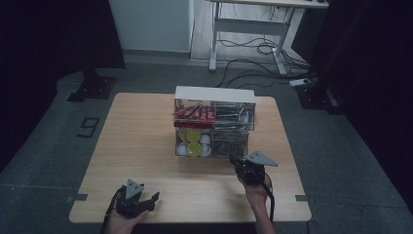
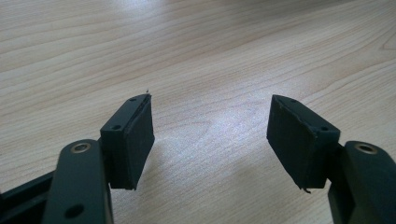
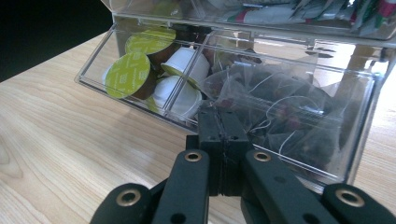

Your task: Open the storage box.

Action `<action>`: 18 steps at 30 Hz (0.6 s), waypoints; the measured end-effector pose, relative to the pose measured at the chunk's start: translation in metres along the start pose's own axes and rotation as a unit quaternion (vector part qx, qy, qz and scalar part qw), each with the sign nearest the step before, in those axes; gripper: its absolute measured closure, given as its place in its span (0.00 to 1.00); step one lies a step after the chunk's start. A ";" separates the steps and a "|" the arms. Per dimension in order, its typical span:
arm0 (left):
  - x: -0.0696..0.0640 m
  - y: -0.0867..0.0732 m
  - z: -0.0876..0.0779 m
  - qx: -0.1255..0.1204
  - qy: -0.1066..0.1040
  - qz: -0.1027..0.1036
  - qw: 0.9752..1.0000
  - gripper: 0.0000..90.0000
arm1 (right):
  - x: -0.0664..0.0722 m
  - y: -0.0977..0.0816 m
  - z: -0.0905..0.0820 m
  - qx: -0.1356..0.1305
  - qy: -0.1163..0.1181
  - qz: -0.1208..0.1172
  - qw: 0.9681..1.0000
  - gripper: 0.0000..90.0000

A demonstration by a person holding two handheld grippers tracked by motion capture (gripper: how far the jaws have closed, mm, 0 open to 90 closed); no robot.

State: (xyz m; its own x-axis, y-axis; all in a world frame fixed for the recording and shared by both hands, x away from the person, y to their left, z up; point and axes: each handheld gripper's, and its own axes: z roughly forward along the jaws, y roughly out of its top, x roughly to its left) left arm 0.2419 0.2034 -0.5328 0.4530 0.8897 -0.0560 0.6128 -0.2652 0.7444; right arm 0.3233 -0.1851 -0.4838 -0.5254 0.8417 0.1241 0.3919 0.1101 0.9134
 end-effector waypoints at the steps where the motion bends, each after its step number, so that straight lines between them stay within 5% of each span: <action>1: 0.000 0.000 0.000 0.000 0.000 0.000 1.000 0.35 | 0.000 0.000 0.001 -0.001 0.001 0.000 1.000 0.99; 18: -0.002 0.000 0.001 0.001 -0.003 0.002 1.000 0.35 | 0.001 -0.011 0.013 0.016 0.004 0.004 1.000 0.99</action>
State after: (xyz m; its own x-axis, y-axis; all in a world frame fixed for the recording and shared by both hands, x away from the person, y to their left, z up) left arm 0.2413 0.2009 -0.5332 0.4592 0.8865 -0.0564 0.6116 -0.2694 0.7439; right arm 0.3281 -0.1782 -0.4983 -0.5286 0.8381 0.1346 0.4194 0.1200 0.8998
